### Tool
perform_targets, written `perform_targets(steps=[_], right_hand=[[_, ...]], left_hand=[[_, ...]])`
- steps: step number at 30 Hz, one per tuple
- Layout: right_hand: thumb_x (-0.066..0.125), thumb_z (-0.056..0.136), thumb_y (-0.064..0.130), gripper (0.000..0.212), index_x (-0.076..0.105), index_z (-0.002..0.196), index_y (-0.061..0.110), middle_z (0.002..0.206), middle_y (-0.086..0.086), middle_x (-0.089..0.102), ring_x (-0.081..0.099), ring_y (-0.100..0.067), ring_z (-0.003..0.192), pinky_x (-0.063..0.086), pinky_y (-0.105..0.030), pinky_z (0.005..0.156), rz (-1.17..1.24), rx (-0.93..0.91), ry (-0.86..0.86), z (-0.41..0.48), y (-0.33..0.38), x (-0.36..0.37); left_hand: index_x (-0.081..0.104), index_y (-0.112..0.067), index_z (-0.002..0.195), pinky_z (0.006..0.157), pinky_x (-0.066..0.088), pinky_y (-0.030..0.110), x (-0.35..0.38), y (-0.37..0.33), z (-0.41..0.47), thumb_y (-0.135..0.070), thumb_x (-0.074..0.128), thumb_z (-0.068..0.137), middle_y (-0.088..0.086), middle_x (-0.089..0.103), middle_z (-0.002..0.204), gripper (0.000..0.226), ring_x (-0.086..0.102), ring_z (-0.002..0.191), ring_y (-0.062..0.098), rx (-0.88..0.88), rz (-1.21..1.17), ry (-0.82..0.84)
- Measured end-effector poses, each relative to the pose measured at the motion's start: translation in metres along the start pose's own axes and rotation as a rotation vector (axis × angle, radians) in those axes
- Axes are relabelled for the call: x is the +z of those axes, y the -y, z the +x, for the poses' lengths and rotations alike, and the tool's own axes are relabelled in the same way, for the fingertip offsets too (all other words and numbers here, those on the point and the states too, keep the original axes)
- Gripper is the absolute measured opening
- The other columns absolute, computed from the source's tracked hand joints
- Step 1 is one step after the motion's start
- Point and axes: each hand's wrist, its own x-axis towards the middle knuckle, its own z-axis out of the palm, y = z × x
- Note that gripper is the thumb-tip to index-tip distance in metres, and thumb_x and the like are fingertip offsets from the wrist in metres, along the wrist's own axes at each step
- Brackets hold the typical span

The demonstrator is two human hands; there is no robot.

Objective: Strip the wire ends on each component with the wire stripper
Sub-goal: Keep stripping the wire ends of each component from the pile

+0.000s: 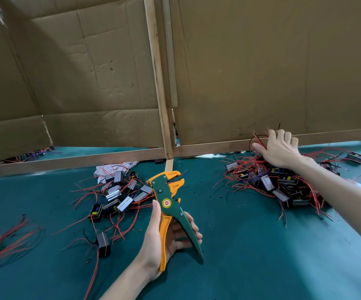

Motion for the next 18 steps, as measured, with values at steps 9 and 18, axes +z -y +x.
perform_targets(steps=[9,18], right_hand=[[0.049,0.098,0.020,0.039,0.048,0.136,0.011,0.144,-0.012,0.042,0.038,-0.035,0.131,0.029,-0.046,0.105,0.117,-0.874,-0.215,-0.068,0.139,0.025],[0.033,0.101,-0.005,0.039,0.038,0.139,-0.011,0.148,-0.027,0.038,0.034,-0.038,0.139,0.026,-0.022,0.112,0.317,-1.221,0.095,-0.106,0.245,0.069]], left_hand=[[0.071,-0.001,0.083,0.074,0.055,0.046,0.000,0.002,0.002,-0.076,0.033,0.075,0.025,0.064,0.083,0.085,0.066,0.078,0.039,0.109,-0.076,-0.105],[0.070,-0.005,0.080,0.070,0.057,0.043,-0.002,-0.003,0.001,-0.075,0.031,0.077,0.023,0.064,0.080,0.080,0.066,0.075,0.037,0.259,-0.068,-0.266]])
